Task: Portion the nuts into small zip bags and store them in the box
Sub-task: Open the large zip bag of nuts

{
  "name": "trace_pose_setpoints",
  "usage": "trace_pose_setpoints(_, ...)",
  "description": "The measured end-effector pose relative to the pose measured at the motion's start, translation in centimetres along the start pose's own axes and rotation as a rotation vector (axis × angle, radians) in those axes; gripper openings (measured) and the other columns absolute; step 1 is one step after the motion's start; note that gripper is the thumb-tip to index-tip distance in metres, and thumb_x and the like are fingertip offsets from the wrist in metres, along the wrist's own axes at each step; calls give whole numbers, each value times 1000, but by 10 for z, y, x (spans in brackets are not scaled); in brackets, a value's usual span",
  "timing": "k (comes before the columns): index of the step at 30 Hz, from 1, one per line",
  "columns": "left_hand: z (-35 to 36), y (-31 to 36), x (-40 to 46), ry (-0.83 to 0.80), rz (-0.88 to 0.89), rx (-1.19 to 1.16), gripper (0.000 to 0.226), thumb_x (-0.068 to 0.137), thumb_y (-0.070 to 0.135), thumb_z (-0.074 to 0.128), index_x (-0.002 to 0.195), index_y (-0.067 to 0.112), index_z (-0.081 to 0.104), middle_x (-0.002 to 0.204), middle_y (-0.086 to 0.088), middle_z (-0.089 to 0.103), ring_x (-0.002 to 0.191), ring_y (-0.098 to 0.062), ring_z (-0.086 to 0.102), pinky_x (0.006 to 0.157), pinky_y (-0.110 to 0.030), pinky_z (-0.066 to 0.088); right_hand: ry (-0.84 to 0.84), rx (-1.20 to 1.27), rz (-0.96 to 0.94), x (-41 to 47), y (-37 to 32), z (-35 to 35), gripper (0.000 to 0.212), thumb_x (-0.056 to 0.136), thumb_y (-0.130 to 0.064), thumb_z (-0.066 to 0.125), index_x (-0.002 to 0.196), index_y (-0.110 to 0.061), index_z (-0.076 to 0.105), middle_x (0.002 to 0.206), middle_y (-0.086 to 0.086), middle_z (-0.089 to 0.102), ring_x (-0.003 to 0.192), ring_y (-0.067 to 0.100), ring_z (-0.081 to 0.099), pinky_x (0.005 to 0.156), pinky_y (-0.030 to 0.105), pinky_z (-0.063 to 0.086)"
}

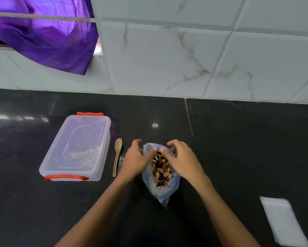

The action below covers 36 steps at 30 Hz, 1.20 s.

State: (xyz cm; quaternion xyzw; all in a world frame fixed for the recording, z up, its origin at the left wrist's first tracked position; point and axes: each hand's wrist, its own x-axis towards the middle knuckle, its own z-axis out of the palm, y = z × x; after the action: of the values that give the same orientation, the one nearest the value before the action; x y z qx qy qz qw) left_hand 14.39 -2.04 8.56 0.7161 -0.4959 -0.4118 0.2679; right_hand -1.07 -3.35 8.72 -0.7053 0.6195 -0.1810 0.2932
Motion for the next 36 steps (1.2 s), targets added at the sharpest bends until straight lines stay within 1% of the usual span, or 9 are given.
trace_pose_setpoints(4, 8, 1, 20, 65, 157, 151, 28, 96, 23, 54, 121, 10, 59, 110, -4, 65, 94, -11, 60, 79, -24, 48, -7, -250, -72, 24, -1, 16, 22, 100, -32, 41, 102, -17, 57, 98, 0, 58, 86, 15, 59, 76, 36, 53)
trace_pose_setpoints(7, 11, -1, 31, 5, 126, 192, 26, 100, 21, 45, 93, 7, 66, 82, -4, 64, 74, -13, 58, 69, -29, 45, -66, -201, 15, 31, 4, 17, 27, 101, -26, 37, 91, -14, 58, 84, 2, 59, 81, 19, 60, 73, 36, 50)
trace_pose_setpoints(11, 11, 8, 41, -246, -179, -203, 29, 98, 17, 42, 76, 9, 59, 74, -5, 55, 70, -15, 53, 71, -32, 44, -290, 298, 316, 37, 5, 4, 37, 103, -29, 31, 81, -17, 57, 78, 2, 58, 77, 12, 56, 77, 30, 43)
trace_pose_setpoints(14, 15, 11, 43, -338, -392, -436, 28, 94, 26, 41, 83, 8, 60, 84, -9, 61, 76, -19, 57, 77, -33, 45, -397, 419, 487, 38, 7, 5, 35, 103, -32, 31, 109, -13, 60, 105, 9, 63, 99, 18, 58, 95, 34, 43)
trace_pose_setpoints(19, 15, -1, 37, -202, -233, 171, 87, 79, 72, 48, 131, 1, 47, 131, -15, 53, 118, -31, 53, 98, -38, 44, -283, 339, 435, 29, 13, 11, 33, 102, -35, 34, 127, -17, 43, 120, 4, 52, 102, 13, 50, 90, 32, 42)
trace_pose_setpoints(23, 10, -12, 18, -79, -188, 347, 55, 82, 50, 67, 113, 7, 55, 102, -7, 61, 87, -18, 62, 63, -25, 47, 4, 8, 291, -2, 12, 10, 40, 88, -50, 56, 116, -23, 44, 108, -5, 46, 94, 12, 56, 72, 26, 48)
trace_pose_setpoints(27, 13, -12, 12, -47, -183, 401, 17, 91, 25, 61, 94, 8, 63, 91, -8, 66, 82, -19, 65, 67, -29, 53, -16, -88, 300, -14, 8, 19, 18, 91, -35, 59, 105, -23, 56, 92, -8, 61, 81, 6, 60, 67, 23, 51)
trace_pose_setpoints(32, 5, -10, 5, -204, -246, -79, 26, 99, 10, 43, 80, 10, 61, 80, -7, 61, 73, -16, 58, 68, -29, 49, -49, 190, 365, -7, 22, 13, 20, 99, -22, 46, 101, -18, 66, 89, -5, 63, 80, 7, 59, 63, 20, 46)
trace_pose_setpoints(36, 9, -11, 0, -326, -436, -520, 30, 99, 5, 35, 85, 4, 61, 85, -13, 63, 79, -23, 59, 85, -41, 50, -176, 529, 543, -4, 26, 7, 30, 102, -20, 37, 98, -10, 65, 99, 10, 69, 92, 20, 67, 84, 35, 55)
